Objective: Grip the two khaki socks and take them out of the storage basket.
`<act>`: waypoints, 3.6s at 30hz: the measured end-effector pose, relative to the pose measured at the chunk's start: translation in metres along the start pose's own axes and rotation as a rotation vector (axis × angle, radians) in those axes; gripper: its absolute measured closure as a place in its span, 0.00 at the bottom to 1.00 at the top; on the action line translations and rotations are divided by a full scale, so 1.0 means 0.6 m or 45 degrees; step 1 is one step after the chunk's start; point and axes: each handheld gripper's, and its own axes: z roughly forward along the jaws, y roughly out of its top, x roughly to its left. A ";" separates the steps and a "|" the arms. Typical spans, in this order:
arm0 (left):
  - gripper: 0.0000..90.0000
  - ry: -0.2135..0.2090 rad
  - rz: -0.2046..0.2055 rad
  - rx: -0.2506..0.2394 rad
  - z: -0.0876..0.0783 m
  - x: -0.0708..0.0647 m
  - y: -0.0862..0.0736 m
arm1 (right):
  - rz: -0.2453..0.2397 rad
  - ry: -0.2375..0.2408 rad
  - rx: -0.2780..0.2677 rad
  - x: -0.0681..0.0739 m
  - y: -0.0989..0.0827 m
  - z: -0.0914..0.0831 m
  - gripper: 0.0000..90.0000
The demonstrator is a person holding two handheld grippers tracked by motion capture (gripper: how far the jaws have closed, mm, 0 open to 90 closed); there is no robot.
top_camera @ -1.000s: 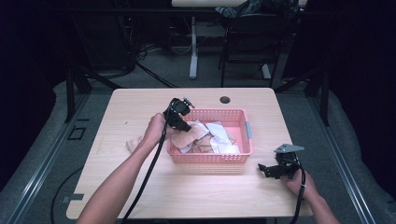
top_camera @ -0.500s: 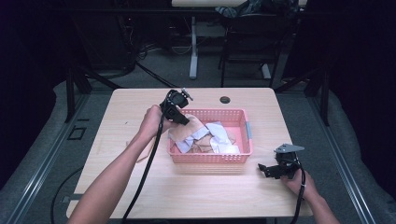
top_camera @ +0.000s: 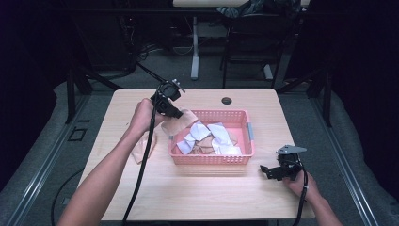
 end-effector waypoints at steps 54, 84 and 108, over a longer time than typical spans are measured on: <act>0.93 0.123 -0.393 0.156 0.029 0.151 -0.213 | 0.003 0.003 -0.002 0.000 0.000 0.000 0.00; 0.56 0.155 -0.566 0.215 0.100 0.178 -0.269 | 0.004 0.003 -0.003 0.000 0.000 0.000 0.00; 0.00 0.235 -0.471 0.032 -0.008 0.107 -0.286 | 0.004 0.004 -0.003 0.000 0.000 0.000 0.00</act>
